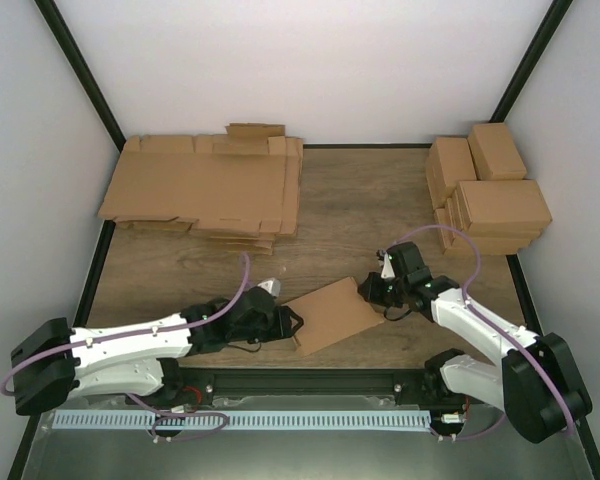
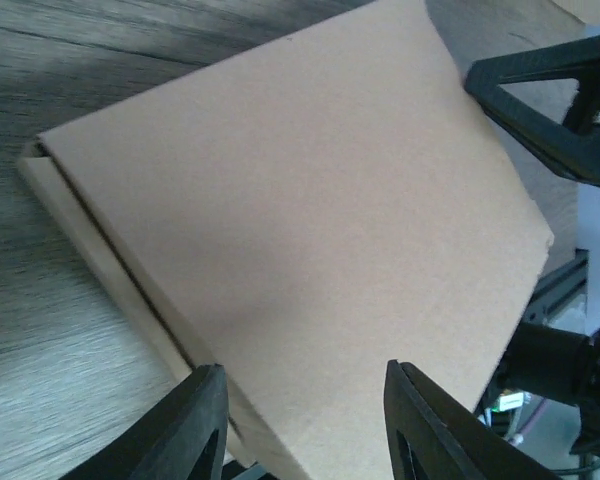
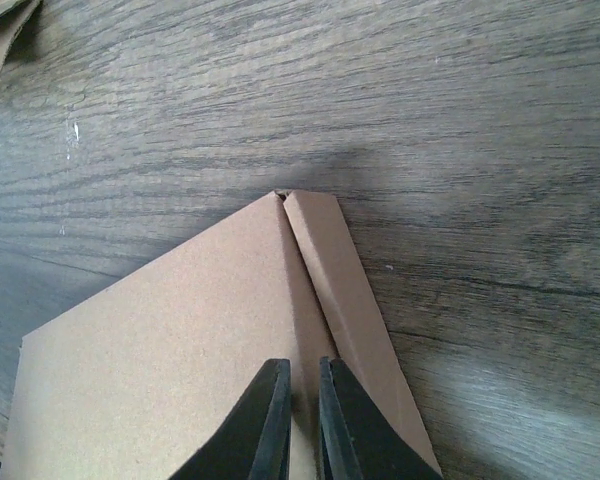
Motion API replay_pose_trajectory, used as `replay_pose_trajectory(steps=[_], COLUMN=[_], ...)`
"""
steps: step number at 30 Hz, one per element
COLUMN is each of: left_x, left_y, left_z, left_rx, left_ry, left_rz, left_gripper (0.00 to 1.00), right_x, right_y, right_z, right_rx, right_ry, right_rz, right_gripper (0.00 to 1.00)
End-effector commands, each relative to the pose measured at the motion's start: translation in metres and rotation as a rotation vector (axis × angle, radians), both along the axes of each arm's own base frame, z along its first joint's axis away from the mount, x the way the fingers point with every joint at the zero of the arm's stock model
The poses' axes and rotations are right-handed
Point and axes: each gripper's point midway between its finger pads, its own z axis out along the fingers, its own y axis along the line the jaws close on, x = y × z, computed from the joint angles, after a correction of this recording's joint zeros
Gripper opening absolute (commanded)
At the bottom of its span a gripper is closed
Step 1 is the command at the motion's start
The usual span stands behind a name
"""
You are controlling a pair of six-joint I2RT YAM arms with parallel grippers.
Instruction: Fold the paper box
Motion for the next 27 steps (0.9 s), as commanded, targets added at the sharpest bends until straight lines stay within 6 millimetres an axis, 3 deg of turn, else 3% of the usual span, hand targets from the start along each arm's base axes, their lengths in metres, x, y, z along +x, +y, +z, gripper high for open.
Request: replay_pose_trajectory(steps=[1,8,12,17,21,27], left_x=[0.004,-0.002,-0.002,0.005,0.013,0.015], left_y=[-0.02,-0.025,-0.024,-0.021,-0.015,0.003], left_z=[0.018,-0.015,-0.029,-0.03,-0.02,-0.006], left_rx=[-0.152,-0.087,-0.048,-0.018,0.029,0.055], left_ry=[0.031,0.09,0.102,0.077,0.034,0.022], left_rz=[0.032,-0.002,0.002,0.027,0.044,0.095], left_gripper=[0.42,0.2,0.17,0.17,0.29,0.67], right_x=[-0.009,-0.017,-0.024,-0.025,-0.017,-0.016], right_y=[0.0,-0.002,-0.004,-0.004,-0.01,-0.014], right_z=[-0.009,-0.025,-0.035,-0.034,-0.022,-0.009], right_rx=[0.009,0.023,0.036,0.038,-0.008,-0.03], right_ry=[0.039,0.089,0.122,0.133,0.095,0.081], right_rz=[0.001,-0.033,-0.051,-0.059,-0.069,-0.093], right_gripper=[0.1,0.06,0.05,0.09,0.27,0.31])
